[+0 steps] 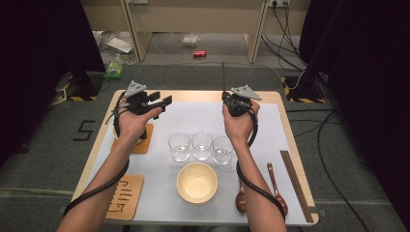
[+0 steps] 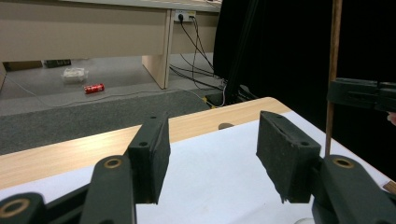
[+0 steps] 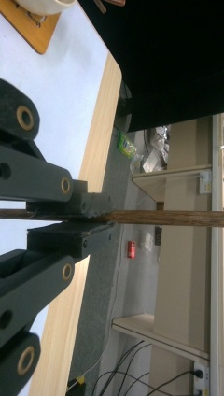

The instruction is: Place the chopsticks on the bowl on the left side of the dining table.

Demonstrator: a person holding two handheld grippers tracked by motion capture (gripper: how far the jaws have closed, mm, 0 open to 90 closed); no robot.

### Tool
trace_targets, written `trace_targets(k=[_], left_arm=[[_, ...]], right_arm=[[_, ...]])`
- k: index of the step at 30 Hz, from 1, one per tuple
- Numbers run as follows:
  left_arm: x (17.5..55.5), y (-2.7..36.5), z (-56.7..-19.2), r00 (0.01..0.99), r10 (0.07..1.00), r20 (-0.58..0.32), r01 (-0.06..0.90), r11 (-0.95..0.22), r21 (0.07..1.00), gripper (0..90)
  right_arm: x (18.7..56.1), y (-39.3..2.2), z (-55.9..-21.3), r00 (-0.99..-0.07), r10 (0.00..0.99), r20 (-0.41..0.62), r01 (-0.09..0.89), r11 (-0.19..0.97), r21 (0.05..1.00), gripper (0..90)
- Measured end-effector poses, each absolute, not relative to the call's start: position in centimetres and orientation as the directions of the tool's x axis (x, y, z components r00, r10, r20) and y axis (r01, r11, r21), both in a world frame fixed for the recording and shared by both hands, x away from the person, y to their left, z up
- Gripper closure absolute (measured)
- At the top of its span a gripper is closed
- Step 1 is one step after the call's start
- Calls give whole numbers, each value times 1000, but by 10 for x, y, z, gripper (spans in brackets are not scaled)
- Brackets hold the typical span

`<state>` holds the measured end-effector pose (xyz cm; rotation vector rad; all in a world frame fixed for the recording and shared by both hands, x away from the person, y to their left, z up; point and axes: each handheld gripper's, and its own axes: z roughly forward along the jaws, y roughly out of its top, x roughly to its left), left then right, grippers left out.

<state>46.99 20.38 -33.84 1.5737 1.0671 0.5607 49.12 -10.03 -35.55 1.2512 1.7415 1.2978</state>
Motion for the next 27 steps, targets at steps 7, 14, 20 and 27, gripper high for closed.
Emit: trace_targets(k=[7, 14, 20, 27], left_arm=[[471, 200, -336, 490, 854, -173, 338, -3, 941, 439], [472, 198, -335, 492, 853, -174, 337, -3, 941, 439], [473, 196, -333, 495, 851, -174, 335, -3, 942, 440], [475, 193, -330, 502, 847, -176, 333, -1, 943, 441]], right_arm=[[492, -92, -355, -374, 926, 53, 315, 74, 946, 849], [492, -86, -354, -387, 920, 51, 317, 81, 945, 848], [492, -80, -352, -397, 917, 48, 310, 84, 947, 848], [493, -74, -350, -408, 911, 53, 308, 82, 948, 849]])
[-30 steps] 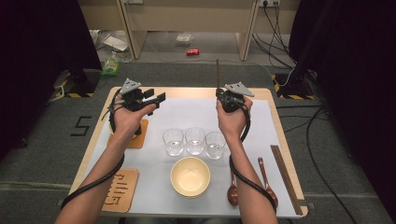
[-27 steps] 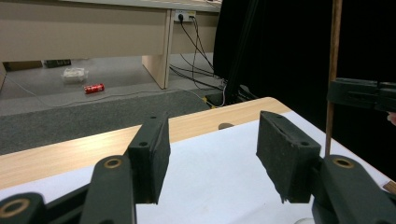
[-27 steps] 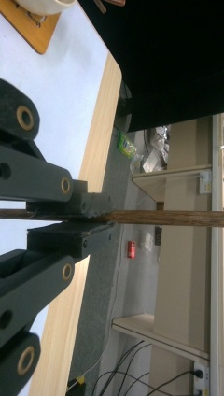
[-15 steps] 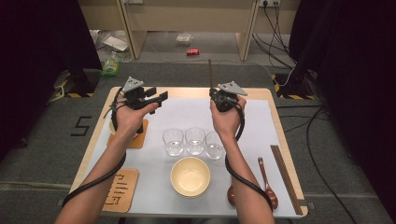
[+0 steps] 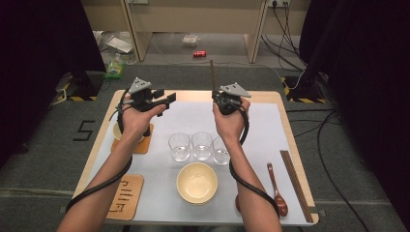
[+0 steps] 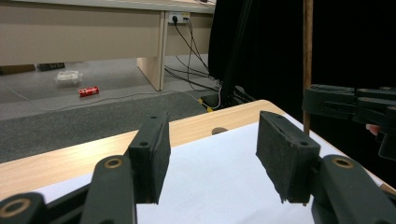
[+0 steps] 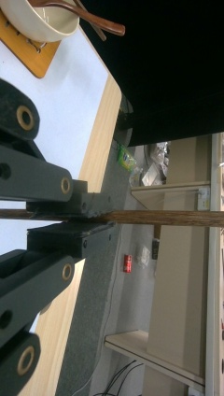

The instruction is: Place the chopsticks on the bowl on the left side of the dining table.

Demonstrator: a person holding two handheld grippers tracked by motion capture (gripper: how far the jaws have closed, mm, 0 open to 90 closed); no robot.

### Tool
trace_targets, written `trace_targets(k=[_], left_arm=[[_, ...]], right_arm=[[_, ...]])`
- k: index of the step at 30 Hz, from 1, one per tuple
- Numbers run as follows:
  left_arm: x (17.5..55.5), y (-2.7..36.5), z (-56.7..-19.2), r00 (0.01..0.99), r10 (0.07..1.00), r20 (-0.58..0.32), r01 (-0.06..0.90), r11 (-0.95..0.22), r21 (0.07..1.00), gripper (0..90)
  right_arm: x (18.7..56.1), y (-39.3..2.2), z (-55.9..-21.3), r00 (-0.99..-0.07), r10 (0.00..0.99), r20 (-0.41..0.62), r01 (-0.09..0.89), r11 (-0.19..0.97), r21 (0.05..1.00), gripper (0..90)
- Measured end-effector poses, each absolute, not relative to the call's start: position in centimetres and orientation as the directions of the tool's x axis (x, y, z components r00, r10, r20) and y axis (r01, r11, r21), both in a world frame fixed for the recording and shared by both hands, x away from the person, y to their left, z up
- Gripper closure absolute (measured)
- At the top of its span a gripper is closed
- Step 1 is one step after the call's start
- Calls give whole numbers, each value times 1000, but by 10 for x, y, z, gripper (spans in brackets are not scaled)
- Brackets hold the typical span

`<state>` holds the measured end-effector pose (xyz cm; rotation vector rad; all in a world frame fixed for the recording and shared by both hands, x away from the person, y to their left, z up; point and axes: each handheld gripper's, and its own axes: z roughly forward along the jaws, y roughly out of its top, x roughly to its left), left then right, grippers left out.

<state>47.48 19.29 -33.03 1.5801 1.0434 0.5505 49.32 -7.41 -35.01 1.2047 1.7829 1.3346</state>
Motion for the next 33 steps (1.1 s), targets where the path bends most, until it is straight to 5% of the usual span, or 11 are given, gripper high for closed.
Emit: trace_targets(k=[33], left_arm=[[493, 164, -317, 550, 812, -198, 346, -6, 938, 474]], right_arm=[[494, -54, -353, -458, 887, 52, 307, 103, 946, 849]])
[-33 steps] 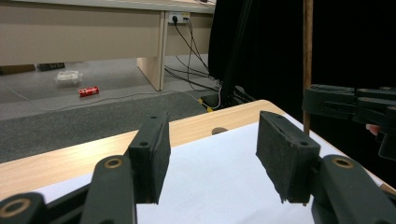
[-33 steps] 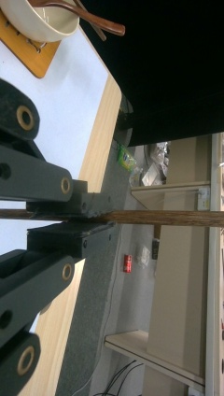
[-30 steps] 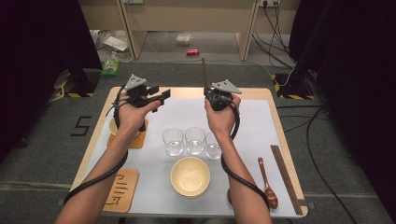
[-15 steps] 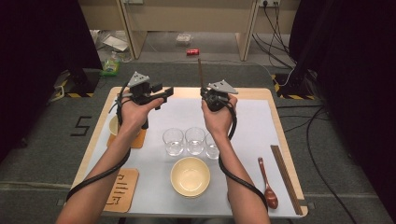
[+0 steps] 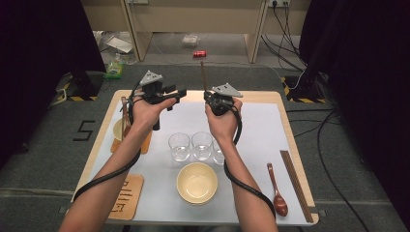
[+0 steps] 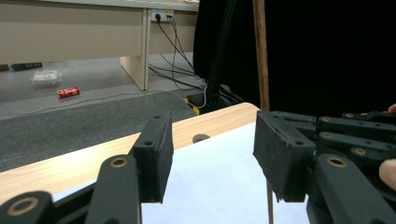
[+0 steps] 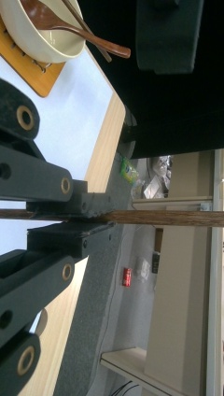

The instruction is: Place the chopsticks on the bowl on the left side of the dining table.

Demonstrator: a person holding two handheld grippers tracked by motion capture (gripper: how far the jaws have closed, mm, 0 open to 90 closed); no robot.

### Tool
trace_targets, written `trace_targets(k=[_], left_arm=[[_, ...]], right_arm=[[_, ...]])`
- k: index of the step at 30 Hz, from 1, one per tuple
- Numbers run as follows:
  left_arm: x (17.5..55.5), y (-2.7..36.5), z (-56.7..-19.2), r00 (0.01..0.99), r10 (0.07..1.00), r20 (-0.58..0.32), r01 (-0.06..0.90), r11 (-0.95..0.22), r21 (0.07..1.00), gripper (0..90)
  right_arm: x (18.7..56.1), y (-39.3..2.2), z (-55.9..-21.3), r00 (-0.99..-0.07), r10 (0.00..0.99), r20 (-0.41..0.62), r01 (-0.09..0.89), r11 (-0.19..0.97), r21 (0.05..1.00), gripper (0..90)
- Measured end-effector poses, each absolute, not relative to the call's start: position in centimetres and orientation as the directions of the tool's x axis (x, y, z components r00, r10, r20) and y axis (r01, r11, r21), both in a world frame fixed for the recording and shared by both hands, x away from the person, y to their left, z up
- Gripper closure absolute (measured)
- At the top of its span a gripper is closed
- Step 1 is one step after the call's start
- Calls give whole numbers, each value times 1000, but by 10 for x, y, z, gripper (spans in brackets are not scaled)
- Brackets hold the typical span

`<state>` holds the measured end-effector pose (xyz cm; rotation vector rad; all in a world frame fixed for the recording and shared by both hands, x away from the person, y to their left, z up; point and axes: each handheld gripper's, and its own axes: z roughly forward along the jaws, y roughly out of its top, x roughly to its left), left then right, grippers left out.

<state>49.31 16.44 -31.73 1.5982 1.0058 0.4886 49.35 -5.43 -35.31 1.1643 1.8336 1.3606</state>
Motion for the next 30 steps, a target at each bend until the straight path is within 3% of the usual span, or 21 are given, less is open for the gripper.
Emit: trace_targets(k=[7, 30], left_arm=[[502, 155, -313, 559, 791, -249, 369, 31, 929, 486], [522, 122, -315, 580, 767, -274, 383, 39, 923, 585]], right_arm=[[492, -53, -355, -464, 885, 48, 311, 111, 944, 849], [487, -55, -359, -465, 883, 53, 300, 101, 949, 848]])
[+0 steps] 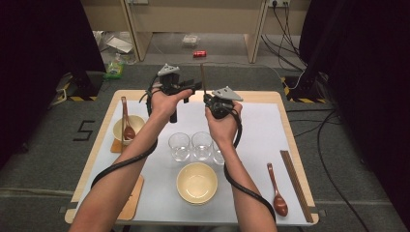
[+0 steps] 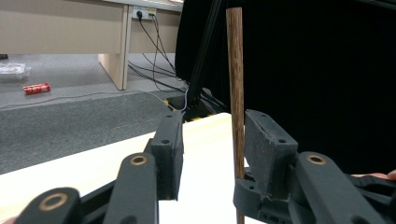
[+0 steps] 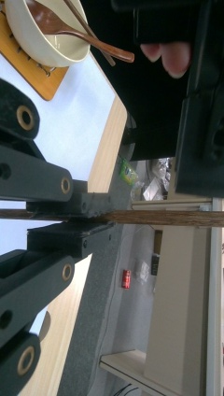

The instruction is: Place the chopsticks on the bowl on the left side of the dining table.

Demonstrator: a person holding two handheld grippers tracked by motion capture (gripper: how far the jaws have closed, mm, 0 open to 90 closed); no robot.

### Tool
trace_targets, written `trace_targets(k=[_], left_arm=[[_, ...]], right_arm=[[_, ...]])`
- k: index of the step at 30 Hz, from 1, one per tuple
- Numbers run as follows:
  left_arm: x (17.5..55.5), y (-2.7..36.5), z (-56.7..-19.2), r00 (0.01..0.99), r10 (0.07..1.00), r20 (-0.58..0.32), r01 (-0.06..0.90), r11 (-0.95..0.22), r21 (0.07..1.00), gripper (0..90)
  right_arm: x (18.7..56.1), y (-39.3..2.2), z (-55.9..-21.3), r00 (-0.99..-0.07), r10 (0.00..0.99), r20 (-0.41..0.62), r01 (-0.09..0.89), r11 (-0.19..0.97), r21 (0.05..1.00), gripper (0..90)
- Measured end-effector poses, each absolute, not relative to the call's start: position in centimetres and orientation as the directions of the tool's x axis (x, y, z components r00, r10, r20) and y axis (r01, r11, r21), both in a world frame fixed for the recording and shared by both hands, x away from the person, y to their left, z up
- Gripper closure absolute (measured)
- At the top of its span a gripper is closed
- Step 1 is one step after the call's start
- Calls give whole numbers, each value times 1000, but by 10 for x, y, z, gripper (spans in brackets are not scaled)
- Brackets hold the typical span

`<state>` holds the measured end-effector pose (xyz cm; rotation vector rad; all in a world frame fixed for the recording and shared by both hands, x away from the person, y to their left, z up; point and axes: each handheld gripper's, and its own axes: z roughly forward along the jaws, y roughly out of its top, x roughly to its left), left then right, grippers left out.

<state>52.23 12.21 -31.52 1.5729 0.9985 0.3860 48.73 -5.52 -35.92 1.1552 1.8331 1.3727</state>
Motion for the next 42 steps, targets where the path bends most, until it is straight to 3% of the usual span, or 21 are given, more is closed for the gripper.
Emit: trace_targets(k=[8, 18, 34, 42], left_arm=[[524, 111, -313, 593, 753, -284, 382, 47, 923, 625], [524, 107, -311, 605, 729, -321, 395, 75, 916, 828], [522, 112, -310, 633, 719, -285, 370, 42, 928, 843], [521, 113, -308, 631, 731, -259, 340, 40, 940, 844]], right_arm=[[486, -54, -358, -471, 881, 44, 294, 110, 950, 848], [484, -54, -354, -469, 882, 30, 273, 113, 955, 848], [482, -51, -354, -465, 885, 19, 260, 116, 959, 844], [475, -56, -350, -454, 891, 14, 255, 115, 960, 631]])
